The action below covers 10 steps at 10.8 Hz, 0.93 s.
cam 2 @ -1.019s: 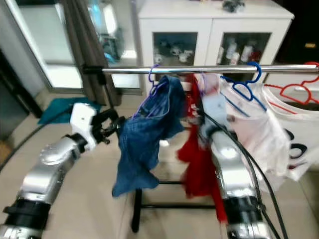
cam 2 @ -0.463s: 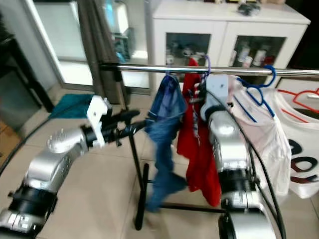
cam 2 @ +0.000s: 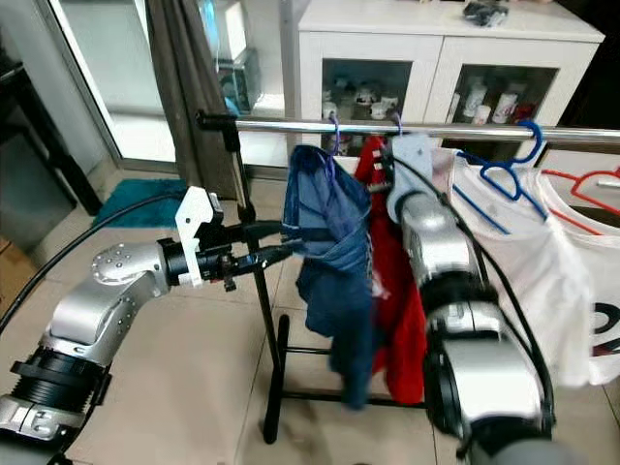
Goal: Hang hanger
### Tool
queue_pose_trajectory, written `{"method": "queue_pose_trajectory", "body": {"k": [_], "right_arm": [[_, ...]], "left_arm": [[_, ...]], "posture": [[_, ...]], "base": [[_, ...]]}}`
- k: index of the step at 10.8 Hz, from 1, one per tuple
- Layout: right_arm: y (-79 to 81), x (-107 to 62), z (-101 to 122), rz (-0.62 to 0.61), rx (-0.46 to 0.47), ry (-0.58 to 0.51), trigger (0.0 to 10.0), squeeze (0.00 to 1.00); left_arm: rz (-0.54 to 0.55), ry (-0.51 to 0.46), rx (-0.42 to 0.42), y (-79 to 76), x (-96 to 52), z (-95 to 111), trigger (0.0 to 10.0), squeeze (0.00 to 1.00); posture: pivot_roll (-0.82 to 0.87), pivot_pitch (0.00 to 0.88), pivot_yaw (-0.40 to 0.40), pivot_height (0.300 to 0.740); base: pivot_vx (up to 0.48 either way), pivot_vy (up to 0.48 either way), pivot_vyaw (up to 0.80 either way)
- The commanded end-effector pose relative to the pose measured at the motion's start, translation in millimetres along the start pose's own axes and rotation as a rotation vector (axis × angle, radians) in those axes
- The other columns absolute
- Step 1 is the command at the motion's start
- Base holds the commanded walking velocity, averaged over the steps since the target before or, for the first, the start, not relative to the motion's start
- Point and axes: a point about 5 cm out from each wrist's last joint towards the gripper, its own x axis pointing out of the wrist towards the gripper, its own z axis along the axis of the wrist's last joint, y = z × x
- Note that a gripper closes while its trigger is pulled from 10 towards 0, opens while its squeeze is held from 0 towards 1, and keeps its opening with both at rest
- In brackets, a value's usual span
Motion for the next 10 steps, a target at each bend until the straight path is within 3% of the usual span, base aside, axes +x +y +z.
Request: {"method": "queue_pose_trajectory", "body": {"k": [1, 2, 3, 4, 6, 7, 8, 9, 10], "right_arm": [[3.4, 0.6, -18.5, 0.028, -0.005, 0.092, 10.0, 0.00], [4.7, -0.4, -34.1, 0.050, -0.022, 0.162, 10.0, 0.00], [2.4, -1.2, -36.9, 0.047, 0.008, 0.162, 10.0, 0.14], [-1.6, -1.8, -36.2, 0.045, 0.034, 0.140, 10.0, 1.00], [-8.4, -5.0, -33.9, 0.057, 0.045, 0.087, 10.0, 1.00], [-12.9, -23.2, -24.3, 0.120, 0.025, -0.004, 10.0, 1.00], [-13.2, -38.2, -19.9, 0.158, 0.081, -0.067, 10.0, 1.00], [-16.0, -50.1, -16.2, 0.144, 0.113, -0.141, 10.0, 1.00], [-21.6, -68.3, -9.1, 0.102, 0.144, -0.282, 10.0, 1.00]], "left_arm": [[-0.021, -0.010, 0.021, 0.9, 2.1, 8.5, 10.0, 0.00], [-0.026, -0.009, 0.018, 0.4, 1.9, 8.3, 10.0, 0.00], [-0.025, -0.010, 0.016, 0.5, 1.4, 8.3, 10.0, 0.00], [-0.008, -0.011, 0.018, 1.2, 0.4, 7.1, 10.0, 0.00], [0.041, -0.012, 0.021, 2.7, -0.8, 2.8, 10.0, 0.00], [0.085, -0.018, 0.007, 2.8, -2.2, -1.6, 10.0, 0.00], [0.114, -0.035, 0.009, 2.5, -2.3, -3.4, 10.0, 0.00], [0.159, -0.066, -0.005, 2.6, -2.0, -4.1, 10.0, 0.00], [0.232, -0.091, -0.029, 1.4, -0.8, -7.1, 10.0, 0.00]], "posture": [[-0.14, 0.000, 0.057, 0.740], [-0.14, 0.000, 0.057, 0.740], [-0.14, 0.000, 0.057, 0.740], [-0.14, 0.000, 0.057, 0.740], [-0.14, 0.000, 0.064, 0.740], [-0.16, 0.000, 0.076, 0.740], [-0.18, 0.000, 0.087, 0.740], [-0.19, 0.000, 0.102, 0.740], [-0.20, 0.000, 0.113, 0.740]], "base": [[0.000, 0.000, 0.00], [0.000, 0.000, 0.00], [0.000, 0.000, 0.00], [0.000, 0.000, 0.00], [0.000, 0.000, 0.00], [0.000, 0.000, 0.00], [0.000, 0.000, 0.00], [0.000, 0.000, 0.00], [0.000, 0.000, 0.00]]}}
